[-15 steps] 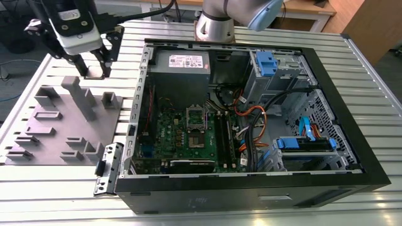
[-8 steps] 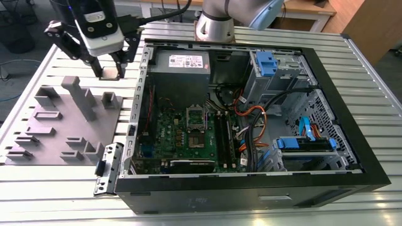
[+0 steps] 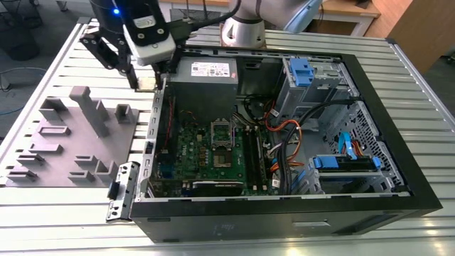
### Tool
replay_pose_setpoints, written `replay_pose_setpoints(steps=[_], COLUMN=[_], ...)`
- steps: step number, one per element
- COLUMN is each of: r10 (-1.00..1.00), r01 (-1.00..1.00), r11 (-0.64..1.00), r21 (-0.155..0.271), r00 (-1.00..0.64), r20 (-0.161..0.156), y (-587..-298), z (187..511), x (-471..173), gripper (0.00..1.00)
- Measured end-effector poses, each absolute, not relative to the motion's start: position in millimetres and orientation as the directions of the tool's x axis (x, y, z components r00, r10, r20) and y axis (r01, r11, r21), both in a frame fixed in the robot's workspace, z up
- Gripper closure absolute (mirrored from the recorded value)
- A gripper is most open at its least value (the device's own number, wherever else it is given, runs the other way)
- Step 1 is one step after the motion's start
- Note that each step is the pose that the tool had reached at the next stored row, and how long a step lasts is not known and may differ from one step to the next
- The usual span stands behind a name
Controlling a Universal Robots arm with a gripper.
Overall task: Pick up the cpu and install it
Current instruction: 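Pick up the cpu and move it towards the insertion slot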
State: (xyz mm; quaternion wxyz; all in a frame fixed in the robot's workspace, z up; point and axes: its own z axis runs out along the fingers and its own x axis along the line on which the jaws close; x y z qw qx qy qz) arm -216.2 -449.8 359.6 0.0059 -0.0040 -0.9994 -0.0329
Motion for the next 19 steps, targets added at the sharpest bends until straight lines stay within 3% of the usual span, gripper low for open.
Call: replay_pose_setpoints(steps=[19], r10=[0.008], r01=[0.009], r11=[0.998], r21=[0.066], r00=[-1.0], r20=[0.015], y=[-452], z=[359], x=[-125], gripper=[0.53])
